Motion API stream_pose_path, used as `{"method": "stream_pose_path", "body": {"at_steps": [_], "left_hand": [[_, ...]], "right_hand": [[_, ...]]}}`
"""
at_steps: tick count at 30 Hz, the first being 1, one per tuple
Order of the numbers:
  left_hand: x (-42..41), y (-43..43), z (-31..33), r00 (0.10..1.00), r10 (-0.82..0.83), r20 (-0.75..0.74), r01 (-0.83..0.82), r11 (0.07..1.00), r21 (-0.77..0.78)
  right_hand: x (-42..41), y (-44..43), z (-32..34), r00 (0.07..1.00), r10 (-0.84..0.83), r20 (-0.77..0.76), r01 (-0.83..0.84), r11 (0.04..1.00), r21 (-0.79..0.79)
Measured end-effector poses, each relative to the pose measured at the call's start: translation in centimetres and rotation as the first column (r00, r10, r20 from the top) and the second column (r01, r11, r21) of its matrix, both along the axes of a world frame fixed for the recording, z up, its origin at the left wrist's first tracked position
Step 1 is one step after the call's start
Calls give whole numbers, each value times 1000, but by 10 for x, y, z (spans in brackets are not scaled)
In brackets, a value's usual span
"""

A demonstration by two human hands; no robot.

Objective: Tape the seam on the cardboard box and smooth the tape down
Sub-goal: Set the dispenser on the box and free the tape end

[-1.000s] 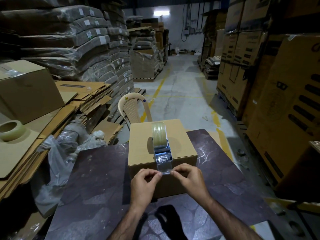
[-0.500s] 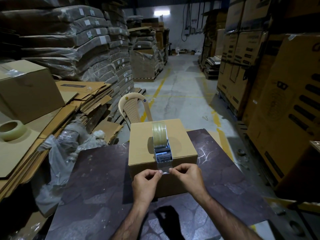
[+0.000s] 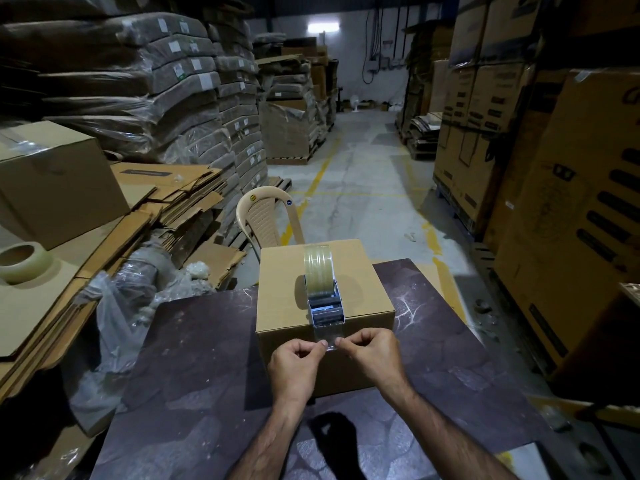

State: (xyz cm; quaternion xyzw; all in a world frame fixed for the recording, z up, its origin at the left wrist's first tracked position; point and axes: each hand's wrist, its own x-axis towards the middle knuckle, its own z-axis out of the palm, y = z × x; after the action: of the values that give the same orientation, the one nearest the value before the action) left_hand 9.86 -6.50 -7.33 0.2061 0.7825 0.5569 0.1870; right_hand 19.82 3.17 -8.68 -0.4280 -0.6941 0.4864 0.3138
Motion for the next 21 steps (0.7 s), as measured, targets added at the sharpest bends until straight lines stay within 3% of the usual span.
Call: {"method": "stream_pose_path", "body": {"at_steps": [21], "left_hand": [[-1, 8, -2, 999, 29, 42, -29, 1000, -10]], "right_hand": [[-4, -2, -3, 997, -59, -44, 57, 998, -38]]}}
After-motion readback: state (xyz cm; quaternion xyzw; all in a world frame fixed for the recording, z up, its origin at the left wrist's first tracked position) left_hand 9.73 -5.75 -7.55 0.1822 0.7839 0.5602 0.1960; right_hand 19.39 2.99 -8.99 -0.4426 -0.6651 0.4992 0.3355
